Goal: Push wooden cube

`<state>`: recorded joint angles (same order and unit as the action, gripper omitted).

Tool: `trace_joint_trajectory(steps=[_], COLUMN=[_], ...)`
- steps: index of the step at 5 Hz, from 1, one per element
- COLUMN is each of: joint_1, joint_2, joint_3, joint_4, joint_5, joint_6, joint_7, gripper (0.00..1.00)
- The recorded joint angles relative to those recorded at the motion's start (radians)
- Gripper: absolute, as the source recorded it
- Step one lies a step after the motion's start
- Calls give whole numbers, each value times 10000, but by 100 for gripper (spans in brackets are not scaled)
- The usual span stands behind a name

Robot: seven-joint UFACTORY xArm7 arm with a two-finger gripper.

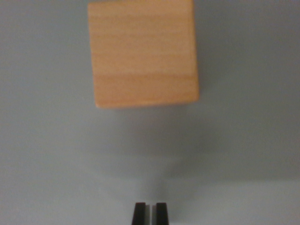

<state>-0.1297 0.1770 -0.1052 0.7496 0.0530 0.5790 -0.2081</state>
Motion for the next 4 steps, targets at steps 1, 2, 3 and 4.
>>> trace_joint_trajectory(steps=[1, 2, 3, 4], joint_1=[0, 9, 9, 19], joint_2=[0, 195, 195, 411], joint_3=[0, 17, 17, 37], joint_4=[0, 301, 301, 635], joint_5=[0, 9, 9, 19], joint_6=[0, 106, 106, 224], joint_7=[0, 28, 28, 59], gripper=[100, 100, 100, 100])
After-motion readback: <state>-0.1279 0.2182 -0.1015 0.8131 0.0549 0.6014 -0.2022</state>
